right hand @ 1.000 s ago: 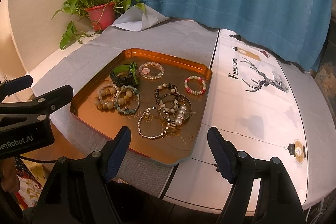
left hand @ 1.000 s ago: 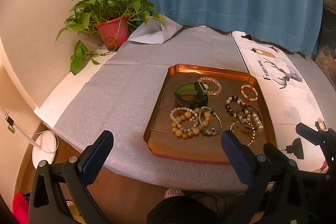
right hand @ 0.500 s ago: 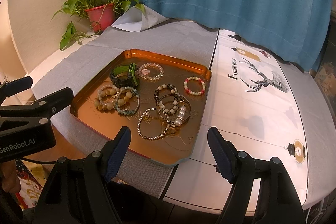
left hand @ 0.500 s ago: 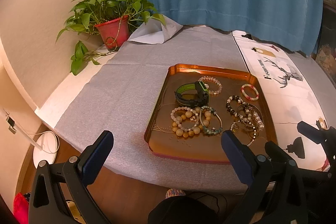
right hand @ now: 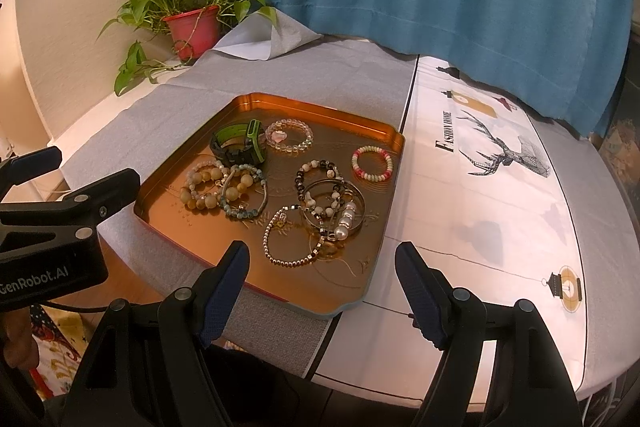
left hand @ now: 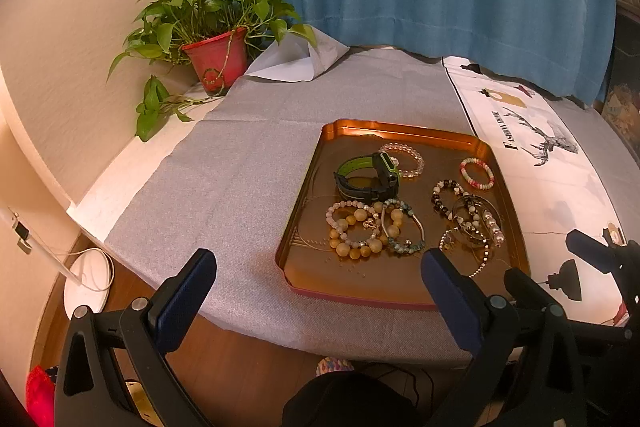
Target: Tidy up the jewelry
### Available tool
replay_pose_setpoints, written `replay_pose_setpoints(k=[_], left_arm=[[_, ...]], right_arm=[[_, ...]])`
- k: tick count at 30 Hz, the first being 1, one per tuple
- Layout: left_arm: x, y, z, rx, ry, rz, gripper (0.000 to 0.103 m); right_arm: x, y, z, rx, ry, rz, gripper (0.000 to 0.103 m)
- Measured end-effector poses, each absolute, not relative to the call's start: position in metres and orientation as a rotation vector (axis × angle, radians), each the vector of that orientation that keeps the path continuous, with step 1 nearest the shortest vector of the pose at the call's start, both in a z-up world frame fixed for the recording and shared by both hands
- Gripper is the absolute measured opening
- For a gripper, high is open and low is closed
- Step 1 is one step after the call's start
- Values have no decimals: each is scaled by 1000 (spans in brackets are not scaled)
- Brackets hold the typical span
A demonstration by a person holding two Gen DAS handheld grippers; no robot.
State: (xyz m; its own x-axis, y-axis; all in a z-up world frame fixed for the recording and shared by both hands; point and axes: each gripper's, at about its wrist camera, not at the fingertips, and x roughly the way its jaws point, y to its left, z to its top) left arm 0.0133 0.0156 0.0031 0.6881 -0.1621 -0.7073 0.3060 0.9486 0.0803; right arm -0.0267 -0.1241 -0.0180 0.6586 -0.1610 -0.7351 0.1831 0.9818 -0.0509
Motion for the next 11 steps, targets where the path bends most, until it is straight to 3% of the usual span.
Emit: replay_pose_setpoints(k=[11], left_arm=[[10,17,0,205,767,-263,102]], right_arm=[[-27,-121,-18,25,831,-186,76]])
